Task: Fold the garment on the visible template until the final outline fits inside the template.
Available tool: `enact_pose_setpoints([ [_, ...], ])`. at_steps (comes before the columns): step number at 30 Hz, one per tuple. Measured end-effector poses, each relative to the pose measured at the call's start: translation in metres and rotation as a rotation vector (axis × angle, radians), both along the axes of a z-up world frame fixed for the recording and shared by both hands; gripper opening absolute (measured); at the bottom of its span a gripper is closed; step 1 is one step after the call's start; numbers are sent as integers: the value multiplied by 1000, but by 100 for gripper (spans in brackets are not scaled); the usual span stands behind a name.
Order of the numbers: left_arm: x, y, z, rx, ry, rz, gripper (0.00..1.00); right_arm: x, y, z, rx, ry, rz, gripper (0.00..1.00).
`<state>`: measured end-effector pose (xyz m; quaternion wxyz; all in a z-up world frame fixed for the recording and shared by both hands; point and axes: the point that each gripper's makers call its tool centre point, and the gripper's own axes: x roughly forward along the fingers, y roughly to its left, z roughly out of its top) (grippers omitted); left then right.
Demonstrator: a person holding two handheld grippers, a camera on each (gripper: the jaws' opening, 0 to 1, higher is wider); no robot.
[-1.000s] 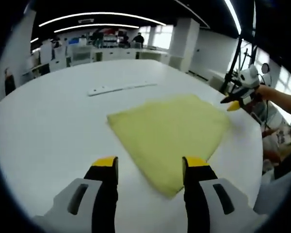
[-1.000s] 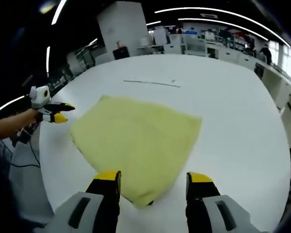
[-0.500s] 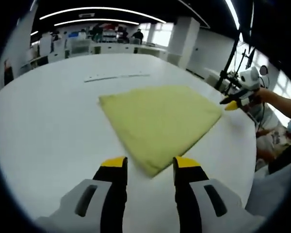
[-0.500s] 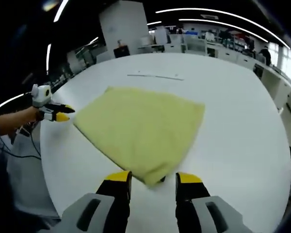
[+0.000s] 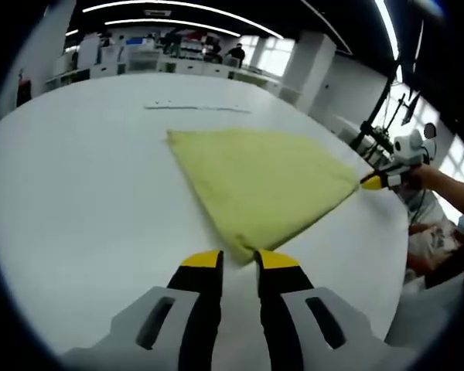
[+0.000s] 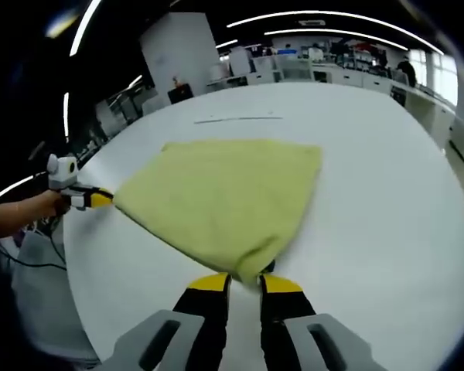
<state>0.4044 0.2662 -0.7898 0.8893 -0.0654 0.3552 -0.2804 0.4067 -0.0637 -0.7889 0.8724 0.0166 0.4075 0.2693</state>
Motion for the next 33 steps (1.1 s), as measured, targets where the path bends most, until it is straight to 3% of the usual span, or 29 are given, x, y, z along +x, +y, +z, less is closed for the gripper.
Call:
enact_pose_setpoints([
  [7,2,-2,1,-58,4,37,4,4,0,-3,7,-8,-29,3],
  [12,1,-3,0,-77,14,45,7,5,0,-3,11,-10,-37,1],
  [22,-1,-6,-7,-52,29,37,2,5,0,-2,11,-11,-38,0],
  [33,-1,-2,-3,-7,0,5,0,1,-13,-1,-35,-19,-17,0],
])
